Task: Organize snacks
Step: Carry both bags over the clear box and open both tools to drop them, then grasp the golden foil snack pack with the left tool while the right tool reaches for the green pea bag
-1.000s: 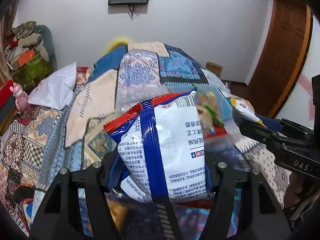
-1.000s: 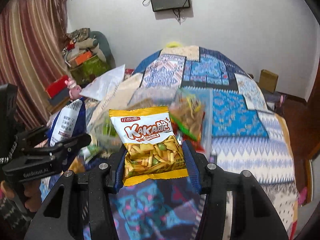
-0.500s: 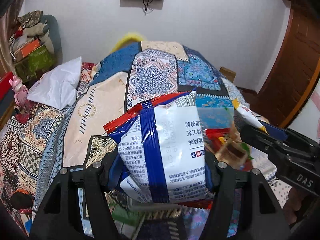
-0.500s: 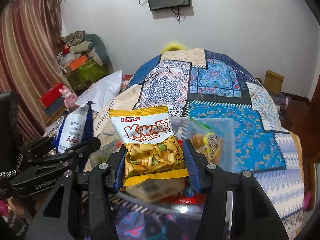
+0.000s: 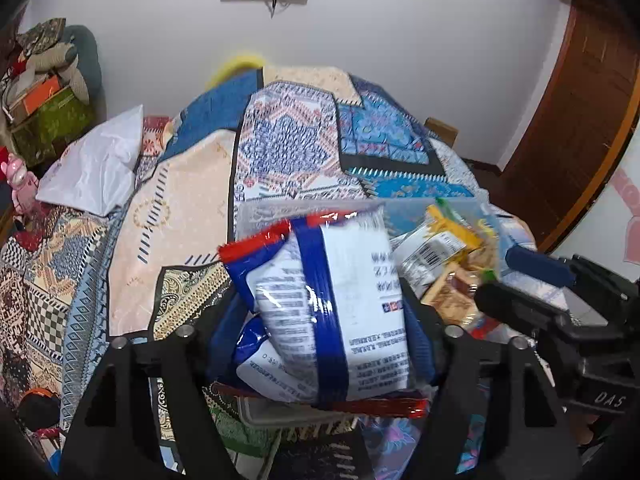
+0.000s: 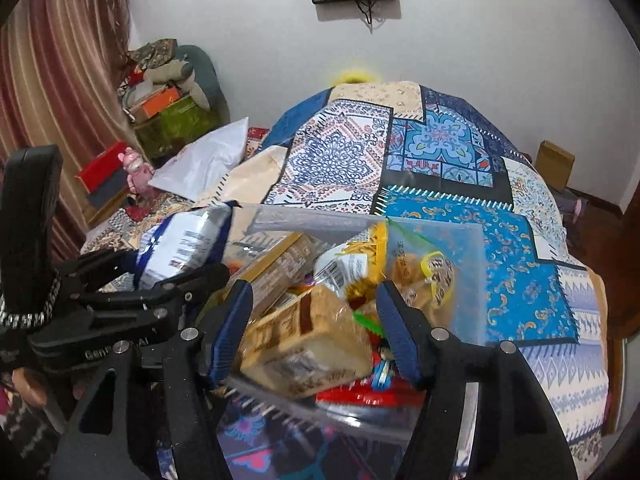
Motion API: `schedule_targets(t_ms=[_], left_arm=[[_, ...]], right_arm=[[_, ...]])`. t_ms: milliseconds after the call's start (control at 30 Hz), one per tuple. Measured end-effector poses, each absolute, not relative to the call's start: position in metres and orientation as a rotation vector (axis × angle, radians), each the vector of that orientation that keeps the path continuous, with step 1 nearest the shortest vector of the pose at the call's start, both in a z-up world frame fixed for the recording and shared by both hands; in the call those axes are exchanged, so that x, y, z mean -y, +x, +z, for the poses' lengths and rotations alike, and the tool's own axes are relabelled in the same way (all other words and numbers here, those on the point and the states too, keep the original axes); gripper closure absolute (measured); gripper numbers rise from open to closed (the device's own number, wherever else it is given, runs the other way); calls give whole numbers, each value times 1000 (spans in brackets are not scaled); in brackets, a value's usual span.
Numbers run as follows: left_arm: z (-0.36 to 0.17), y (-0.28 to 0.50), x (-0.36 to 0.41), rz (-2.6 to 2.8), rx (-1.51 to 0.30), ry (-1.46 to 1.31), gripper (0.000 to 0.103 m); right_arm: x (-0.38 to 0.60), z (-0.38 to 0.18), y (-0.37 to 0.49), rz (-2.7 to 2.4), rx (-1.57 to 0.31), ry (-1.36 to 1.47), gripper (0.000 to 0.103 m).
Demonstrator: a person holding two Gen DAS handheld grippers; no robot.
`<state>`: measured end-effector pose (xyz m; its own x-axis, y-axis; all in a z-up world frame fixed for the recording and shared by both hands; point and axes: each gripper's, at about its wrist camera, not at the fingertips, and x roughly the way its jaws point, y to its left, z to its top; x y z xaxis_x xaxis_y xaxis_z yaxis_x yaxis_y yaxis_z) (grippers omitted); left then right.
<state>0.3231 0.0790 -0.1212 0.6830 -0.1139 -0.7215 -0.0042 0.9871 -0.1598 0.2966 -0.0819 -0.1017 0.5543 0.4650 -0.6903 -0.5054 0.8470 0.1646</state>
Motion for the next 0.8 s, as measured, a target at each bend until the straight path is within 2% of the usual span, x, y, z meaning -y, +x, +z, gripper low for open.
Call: schedule_targets(t_ms=[67,400,467,800], left_arm=[[-111,316,-77,-61,-794,-133,21],[-83,256,-93,-34,-763,-127,20],[-85,240,-100,-22,-778,-124,20],[-133,181,-129,25,-894,-131,20]], right_arm=[[86,-96,286,592,-792,-43,42],[89,-82,236,618,-742,-106,40],[88,-83,226,638,-746,-108,38],[70,-105,194,703,-787,-128,36]])
